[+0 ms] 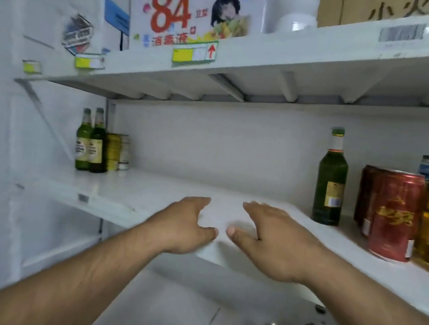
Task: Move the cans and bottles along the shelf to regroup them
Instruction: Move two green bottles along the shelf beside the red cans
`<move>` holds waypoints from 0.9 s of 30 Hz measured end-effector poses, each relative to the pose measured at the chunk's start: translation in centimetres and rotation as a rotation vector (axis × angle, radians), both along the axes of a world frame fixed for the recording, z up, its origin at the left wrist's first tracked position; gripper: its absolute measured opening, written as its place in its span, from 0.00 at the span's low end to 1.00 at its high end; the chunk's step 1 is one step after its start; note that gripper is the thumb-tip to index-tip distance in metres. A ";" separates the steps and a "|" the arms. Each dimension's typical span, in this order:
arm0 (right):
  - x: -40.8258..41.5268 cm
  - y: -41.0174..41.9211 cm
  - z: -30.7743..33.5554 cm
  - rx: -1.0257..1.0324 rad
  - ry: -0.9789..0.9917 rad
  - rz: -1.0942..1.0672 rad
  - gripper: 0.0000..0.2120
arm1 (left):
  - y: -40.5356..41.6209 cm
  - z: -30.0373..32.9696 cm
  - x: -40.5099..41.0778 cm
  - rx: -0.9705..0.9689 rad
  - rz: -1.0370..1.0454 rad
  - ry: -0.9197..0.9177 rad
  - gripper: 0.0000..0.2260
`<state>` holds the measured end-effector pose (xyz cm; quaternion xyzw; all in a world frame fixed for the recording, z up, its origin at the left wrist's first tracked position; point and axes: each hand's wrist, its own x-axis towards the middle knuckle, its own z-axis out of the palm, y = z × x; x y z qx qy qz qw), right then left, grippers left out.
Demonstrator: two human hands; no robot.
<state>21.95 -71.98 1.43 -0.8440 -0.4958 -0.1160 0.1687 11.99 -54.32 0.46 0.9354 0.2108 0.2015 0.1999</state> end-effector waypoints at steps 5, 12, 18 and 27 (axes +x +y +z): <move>-7.1 10.0 -0.1 -0.077 0.010 0.131 0.34 | 6.9 -0.7 -8.5 -0.043 0.182 -0.021 0.37; -16.0 20.7 -0.8 -0.142 -0.007 0.212 0.33 | 14.7 -2.0 -19.5 -0.130 0.379 -0.013 0.31; -19.3 27.0 -1.2 -0.161 -0.015 0.192 0.31 | 19.3 -2.4 -24.8 -0.141 0.453 -0.017 0.33; -17.7 35.0 -0.1 -0.183 -0.123 0.164 0.32 | 25.9 -1.9 -22.4 -0.014 0.478 0.037 0.37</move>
